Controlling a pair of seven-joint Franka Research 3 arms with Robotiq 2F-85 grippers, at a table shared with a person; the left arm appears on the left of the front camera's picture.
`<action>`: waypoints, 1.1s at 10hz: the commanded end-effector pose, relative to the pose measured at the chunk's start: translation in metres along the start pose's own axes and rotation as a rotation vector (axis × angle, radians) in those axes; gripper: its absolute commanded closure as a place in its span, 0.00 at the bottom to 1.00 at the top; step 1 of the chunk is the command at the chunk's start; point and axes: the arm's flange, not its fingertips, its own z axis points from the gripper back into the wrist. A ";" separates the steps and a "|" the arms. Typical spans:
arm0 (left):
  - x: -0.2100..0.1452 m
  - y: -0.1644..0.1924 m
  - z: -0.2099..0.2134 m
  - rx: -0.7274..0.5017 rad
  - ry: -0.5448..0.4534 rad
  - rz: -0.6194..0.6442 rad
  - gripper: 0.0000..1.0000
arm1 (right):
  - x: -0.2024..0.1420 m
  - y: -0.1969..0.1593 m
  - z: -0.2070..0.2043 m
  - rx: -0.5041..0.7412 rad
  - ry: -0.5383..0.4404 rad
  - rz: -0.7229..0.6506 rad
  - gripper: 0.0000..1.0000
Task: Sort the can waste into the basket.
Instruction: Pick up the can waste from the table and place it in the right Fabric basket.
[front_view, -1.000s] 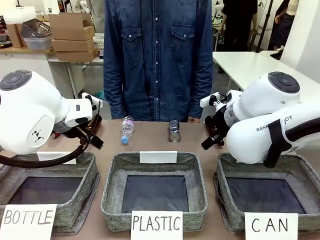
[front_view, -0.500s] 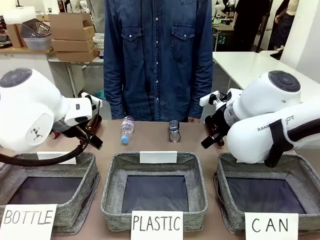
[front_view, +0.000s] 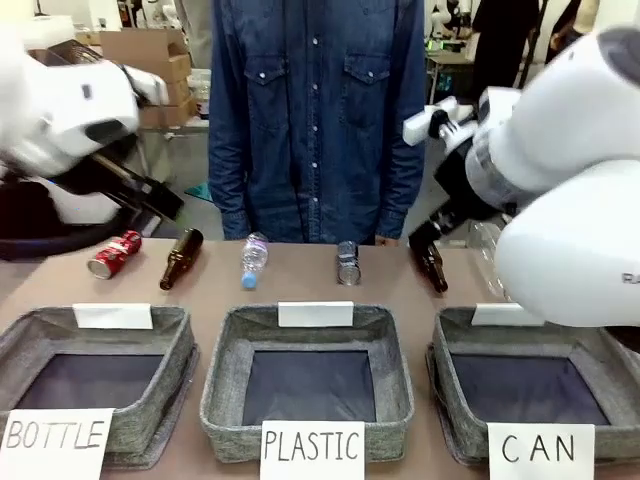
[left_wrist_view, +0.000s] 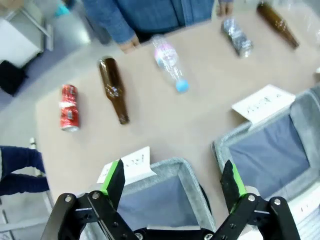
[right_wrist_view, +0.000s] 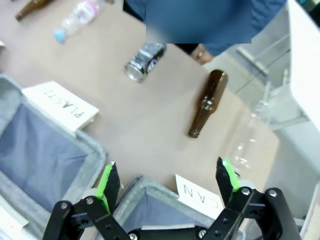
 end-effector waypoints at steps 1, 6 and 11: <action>-0.003 0.008 -0.025 -0.054 0.055 -0.010 0.00 | -0.002 -0.008 -0.023 0.025 0.022 -0.004 0.00; -0.026 0.060 0.039 -0.709 -0.041 0.230 0.00 | -0.033 -0.044 0.042 0.518 -0.193 -0.605 0.00; -0.124 0.146 0.026 -1.098 -0.517 0.707 0.00 | -0.107 -0.113 0.067 0.766 -0.420 -1.088 0.00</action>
